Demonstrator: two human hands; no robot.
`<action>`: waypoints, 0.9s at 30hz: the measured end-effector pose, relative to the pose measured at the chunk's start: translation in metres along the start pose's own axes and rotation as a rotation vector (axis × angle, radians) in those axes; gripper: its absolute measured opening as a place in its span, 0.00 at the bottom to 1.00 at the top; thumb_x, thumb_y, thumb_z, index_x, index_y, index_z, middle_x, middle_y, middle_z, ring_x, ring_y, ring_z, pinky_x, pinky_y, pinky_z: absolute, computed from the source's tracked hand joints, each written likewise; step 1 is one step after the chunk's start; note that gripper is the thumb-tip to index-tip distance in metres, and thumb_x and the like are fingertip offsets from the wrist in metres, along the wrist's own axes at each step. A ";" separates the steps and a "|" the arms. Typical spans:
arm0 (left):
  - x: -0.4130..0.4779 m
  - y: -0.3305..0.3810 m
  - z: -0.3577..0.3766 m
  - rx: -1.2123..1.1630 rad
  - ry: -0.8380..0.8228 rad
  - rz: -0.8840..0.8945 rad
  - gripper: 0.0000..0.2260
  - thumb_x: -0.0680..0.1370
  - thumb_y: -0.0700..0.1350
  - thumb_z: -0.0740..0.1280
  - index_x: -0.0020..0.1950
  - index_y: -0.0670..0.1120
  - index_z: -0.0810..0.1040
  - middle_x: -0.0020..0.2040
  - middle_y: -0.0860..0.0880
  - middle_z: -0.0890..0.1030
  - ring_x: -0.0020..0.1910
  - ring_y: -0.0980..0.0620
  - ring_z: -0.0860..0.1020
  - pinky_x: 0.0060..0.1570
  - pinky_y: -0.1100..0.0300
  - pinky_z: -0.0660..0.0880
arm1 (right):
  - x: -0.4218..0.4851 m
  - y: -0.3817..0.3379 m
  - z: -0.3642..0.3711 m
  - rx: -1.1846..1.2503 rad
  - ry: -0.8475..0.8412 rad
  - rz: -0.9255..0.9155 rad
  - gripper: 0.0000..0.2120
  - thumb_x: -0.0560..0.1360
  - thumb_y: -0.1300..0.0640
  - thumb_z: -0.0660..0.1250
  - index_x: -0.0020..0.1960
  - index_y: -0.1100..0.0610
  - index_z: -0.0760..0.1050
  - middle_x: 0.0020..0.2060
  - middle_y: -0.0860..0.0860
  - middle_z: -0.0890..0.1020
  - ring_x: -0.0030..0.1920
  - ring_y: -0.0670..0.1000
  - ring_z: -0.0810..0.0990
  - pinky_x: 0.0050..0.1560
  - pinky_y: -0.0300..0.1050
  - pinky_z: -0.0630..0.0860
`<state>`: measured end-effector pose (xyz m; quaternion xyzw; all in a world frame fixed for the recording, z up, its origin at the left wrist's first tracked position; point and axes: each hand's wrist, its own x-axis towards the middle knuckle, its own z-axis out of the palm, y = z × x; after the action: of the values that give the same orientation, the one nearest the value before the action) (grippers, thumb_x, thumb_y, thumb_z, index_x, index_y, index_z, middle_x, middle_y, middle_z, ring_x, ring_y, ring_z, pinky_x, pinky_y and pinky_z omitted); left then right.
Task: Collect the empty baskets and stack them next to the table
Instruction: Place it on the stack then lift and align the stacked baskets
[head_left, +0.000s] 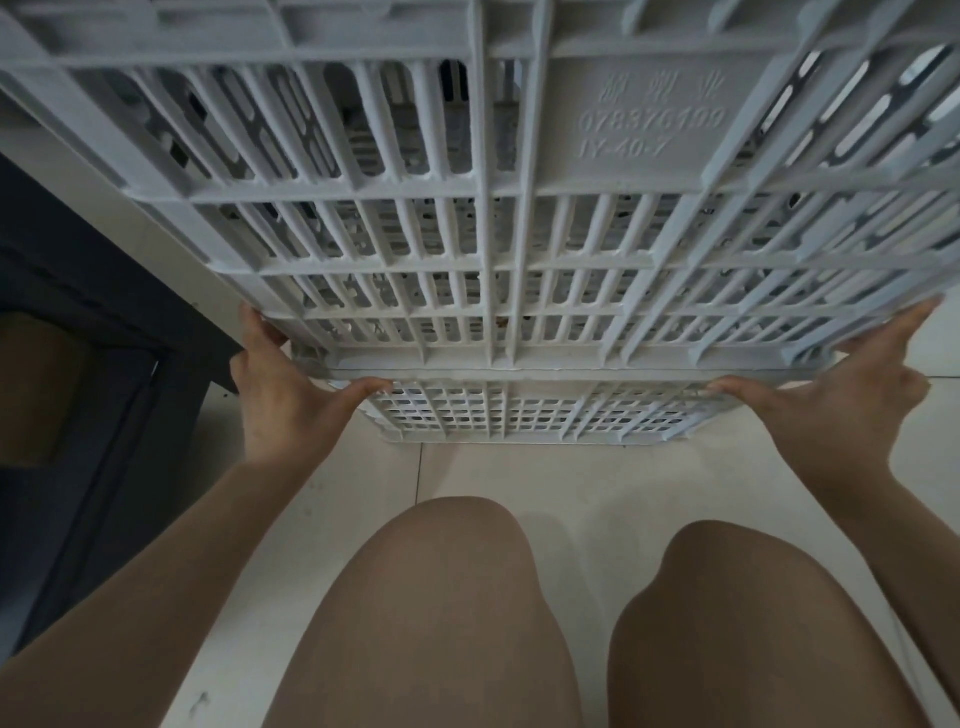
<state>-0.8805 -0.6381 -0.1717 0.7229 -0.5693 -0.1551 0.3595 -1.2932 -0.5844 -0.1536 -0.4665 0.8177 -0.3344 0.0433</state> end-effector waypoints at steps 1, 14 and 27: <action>-0.001 0.000 0.001 -0.008 0.012 0.003 0.54 0.54 0.60 0.80 0.71 0.53 0.54 0.62 0.52 0.70 0.61 0.51 0.64 0.59 0.48 0.69 | -0.001 0.001 0.001 -0.008 0.007 -0.004 0.69 0.52 0.34 0.75 0.75 0.61 0.37 0.68 0.64 0.68 0.65 0.65 0.67 0.68 0.62 0.58; -0.007 0.005 0.001 -0.049 0.057 0.021 0.49 0.53 0.60 0.79 0.62 0.64 0.50 0.48 0.62 0.62 0.57 0.47 0.68 0.52 0.51 0.68 | -0.010 -0.004 0.000 -0.063 0.016 -0.016 0.66 0.56 0.40 0.79 0.75 0.66 0.41 0.64 0.67 0.70 0.63 0.68 0.70 0.66 0.67 0.61; -0.010 0.007 0.005 -0.053 0.055 -0.023 0.48 0.56 0.57 0.80 0.68 0.59 0.53 0.58 0.53 0.68 0.60 0.47 0.65 0.56 0.48 0.69 | -0.005 0.003 0.005 -0.041 0.011 -0.003 0.68 0.55 0.39 0.78 0.75 0.66 0.39 0.69 0.65 0.67 0.66 0.65 0.68 0.66 0.61 0.57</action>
<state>-0.8917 -0.6316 -0.1720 0.7237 -0.5465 -0.1542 0.3922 -1.2905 -0.5819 -0.1600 -0.4669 0.8238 -0.3201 0.0287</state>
